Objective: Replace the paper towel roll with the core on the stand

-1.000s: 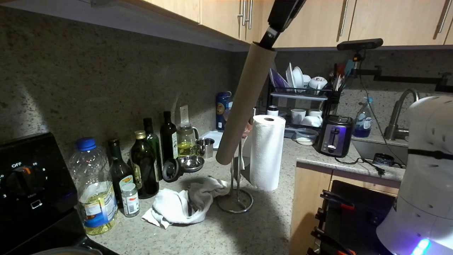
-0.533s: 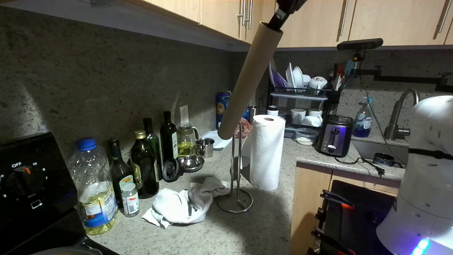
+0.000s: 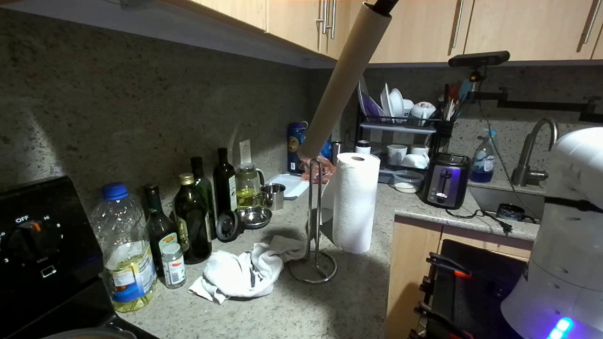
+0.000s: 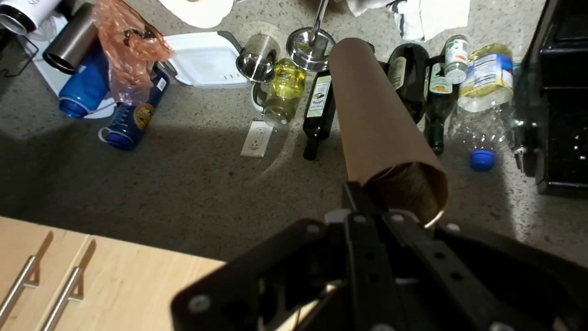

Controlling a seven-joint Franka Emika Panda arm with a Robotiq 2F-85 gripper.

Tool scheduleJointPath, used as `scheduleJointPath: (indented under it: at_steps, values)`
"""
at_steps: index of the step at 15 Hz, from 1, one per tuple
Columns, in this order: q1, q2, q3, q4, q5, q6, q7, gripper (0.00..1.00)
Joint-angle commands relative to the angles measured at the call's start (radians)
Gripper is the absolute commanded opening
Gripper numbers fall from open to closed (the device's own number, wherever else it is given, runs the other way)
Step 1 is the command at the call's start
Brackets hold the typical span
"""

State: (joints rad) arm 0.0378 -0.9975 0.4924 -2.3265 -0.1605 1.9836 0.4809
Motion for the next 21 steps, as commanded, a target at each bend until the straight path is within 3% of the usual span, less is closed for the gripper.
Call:
scheduleJointPath:
  at_steps: [1,11,21]
  values:
    - [-0.043,-0.007,0.014,0.057,-0.018,-0.062,0.022,0.00]
    - [-0.117,0.030,-0.017,0.142,-0.004,-0.110,0.017,0.00]
    - [-0.096,0.116,-0.075,0.158,0.047,-0.122,0.005,0.00]
